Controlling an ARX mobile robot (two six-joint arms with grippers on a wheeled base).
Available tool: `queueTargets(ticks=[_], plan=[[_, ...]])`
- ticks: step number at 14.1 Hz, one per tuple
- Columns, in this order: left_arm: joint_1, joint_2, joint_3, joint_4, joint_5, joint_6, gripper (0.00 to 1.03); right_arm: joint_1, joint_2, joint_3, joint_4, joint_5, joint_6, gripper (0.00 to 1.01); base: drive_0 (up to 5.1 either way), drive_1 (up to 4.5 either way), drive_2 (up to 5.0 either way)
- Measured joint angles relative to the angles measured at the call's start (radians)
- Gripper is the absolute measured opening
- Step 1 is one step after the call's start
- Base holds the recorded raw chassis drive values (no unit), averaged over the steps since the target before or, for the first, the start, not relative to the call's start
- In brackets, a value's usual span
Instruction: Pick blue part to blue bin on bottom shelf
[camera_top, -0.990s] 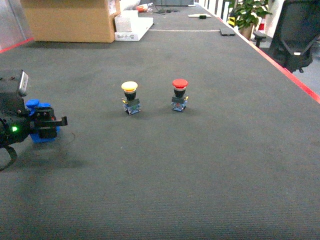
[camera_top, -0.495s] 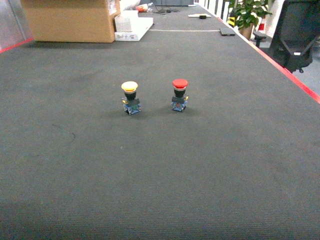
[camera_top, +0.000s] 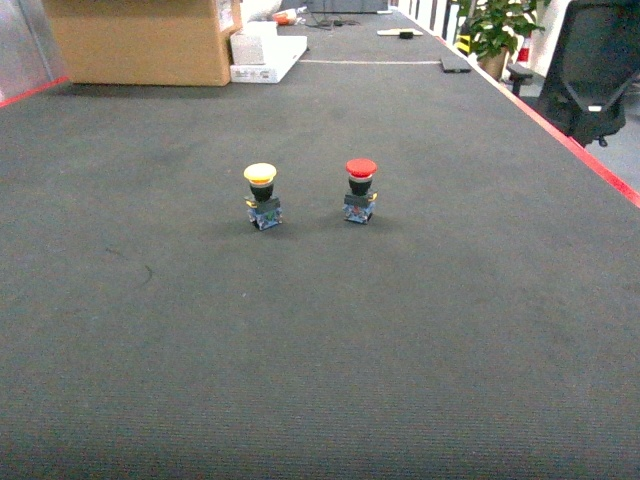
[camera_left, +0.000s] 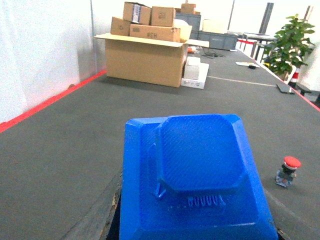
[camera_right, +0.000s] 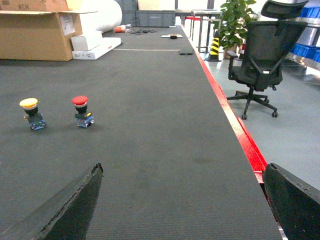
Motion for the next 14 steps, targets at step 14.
queueTargets(ticks=[14], plan=[[0.003,0.014,-0.002,-0.013,-0.006,0.005,0.44,0.0,0.0,0.0,-0.001,0.0,0.0,0.98,-0.3,-1.16,0.6]])
